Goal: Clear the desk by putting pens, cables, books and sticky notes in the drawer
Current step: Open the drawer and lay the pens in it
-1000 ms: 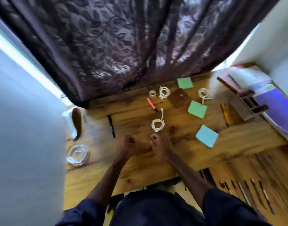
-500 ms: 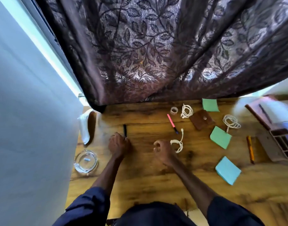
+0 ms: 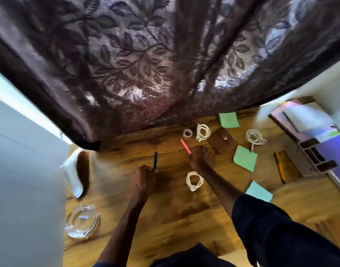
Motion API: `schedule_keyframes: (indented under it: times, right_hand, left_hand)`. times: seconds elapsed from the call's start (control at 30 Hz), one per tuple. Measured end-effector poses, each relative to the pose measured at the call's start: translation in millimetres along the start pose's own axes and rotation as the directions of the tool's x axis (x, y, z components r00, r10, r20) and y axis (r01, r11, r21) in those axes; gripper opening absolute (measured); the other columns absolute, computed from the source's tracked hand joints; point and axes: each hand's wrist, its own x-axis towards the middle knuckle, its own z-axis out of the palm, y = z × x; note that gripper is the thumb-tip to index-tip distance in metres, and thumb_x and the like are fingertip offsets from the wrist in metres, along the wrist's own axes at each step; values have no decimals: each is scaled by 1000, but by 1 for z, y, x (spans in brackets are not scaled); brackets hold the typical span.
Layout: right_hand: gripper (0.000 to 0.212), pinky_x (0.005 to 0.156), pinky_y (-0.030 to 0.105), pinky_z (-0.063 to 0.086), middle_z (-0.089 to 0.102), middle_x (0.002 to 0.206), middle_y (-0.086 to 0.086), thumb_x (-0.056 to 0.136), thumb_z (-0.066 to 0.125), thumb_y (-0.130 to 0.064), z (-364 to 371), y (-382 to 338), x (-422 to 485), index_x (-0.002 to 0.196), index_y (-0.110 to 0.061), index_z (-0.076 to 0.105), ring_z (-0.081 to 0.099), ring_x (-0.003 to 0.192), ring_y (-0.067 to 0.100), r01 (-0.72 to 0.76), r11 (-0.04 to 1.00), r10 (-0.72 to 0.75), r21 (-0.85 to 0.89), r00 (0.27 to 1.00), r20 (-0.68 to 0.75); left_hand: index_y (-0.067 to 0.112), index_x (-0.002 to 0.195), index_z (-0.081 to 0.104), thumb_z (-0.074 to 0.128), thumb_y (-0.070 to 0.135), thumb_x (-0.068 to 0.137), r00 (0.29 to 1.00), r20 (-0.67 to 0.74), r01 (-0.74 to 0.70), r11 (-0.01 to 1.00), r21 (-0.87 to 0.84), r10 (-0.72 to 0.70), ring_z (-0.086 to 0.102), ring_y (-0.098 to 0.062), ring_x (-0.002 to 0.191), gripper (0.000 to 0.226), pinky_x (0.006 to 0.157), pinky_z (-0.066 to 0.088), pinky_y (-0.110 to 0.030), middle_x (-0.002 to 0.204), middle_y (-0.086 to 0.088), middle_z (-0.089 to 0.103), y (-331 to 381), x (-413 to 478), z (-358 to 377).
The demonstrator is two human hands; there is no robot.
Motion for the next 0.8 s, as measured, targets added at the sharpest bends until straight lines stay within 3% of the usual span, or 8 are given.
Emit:
schedule_keyframes:
  times: [0.1, 0.23, 0.37, 0.5, 0.57, 0.67, 0.73, 0.8]
  right_hand:
    - [21, 87, 39, 49, 72, 102, 8, 87, 60, -30, -9, -5, -5, 98, -15, 71, 63, 106, 31, 28, 997, -26, 70, 999, -32]
    - [20, 70, 38, 54, 72, 77, 3, 80, 63, -36, -18, 1, -13, 81, -16, 67, 70, 80, 27, 66, 953, -28, 294, 991, -132]
    - [15, 65, 33, 55, 73, 78, -3, 82, 68, -34, -51, 20, -43, 86, -20, 69, 68, 73, 14, 109, 870, -9, 480, 979, -206]
    - [7, 62, 20, 54, 71, 75, -12, 82, 76, -23, -83, 54, -76, 81, -25, 70, 66, 69, -3, 79, 663, 57, 744, 986, -156]
    - [8, 61, 20, 52, 73, 74, -10, 83, 78, -29, -96, 74, -90, 84, -23, 74, 68, 70, 0, -4, 549, 101, 836, 993, -62]
    - [12, 58, 19, 45, 69, 68, -13, 84, 80, -28, -106, 109, -107, 80, -18, 74, 60, 63, 3, 18, 380, 106, 925, 992, -63]
    - [25, 62, 25, 41, 62, 70, -2, 85, 79, -30, -112, 132, -121, 77, -8, 68, 55, 68, 10, 9, 259, 132, 966, 990, -45]
    - [24, 69, 33, 46, 63, 81, 8, 88, 74, -32, -118, 154, -135, 85, -9, 69, 60, 78, 21, -52, 48, 155, 997, 987, 44]
  left_hand:
    - [24, 70, 64, 72, 30, 91, 999, 11, -41, 999, -4, 41, 68, -18, 59, 23, 56, 57, -38, 67, -1, 72, 14, -3, 1]
    - [2, 85, 71, 63, 10, 97, 993, 62, -94, 994, -58, 97, 57, -1, 42, 17, 40, 41, -11, 59, 0, 61, 39, -18, 4]
    - [15, 77, 68, 63, 15, 97, 989, 48, -136, 989, -59, 138, 52, 2, 49, 21, 42, 35, -10, 60, 8, 59, 58, -31, 12]
    - [22, 81, 67, 67, 30, 95, 989, 71, -127, 988, -84, 133, 68, -14, 65, 16, 57, 54, -31, 72, 5, 69, 75, -39, 32]
    - [23, 88, 70, 68, 33, 94, 985, 77, -149, 986, -79, 155, 67, -9, 67, 12, 55, 47, -25, 76, 8, 70, 88, -51, 42]
    - [20, 86, 72, 70, 34, 92, 971, 88, -217, 973, -75, 223, 61, -2, 68, 15, 59, 42, -23, 76, 10, 69, 106, -71, 60]
    - [19, 84, 74, 71, 35, 91, 960, 133, -238, 969, -73, 245, 64, -4, 70, 17, 60, 42, -20, 75, 9, 71, 117, -82, 75]
    - [19, 89, 75, 71, 38, 91, 947, 197, -246, 967, -63, 254, 70, -10, 77, 20, 63, 43, -22, 79, 8, 74, 127, -93, 90]
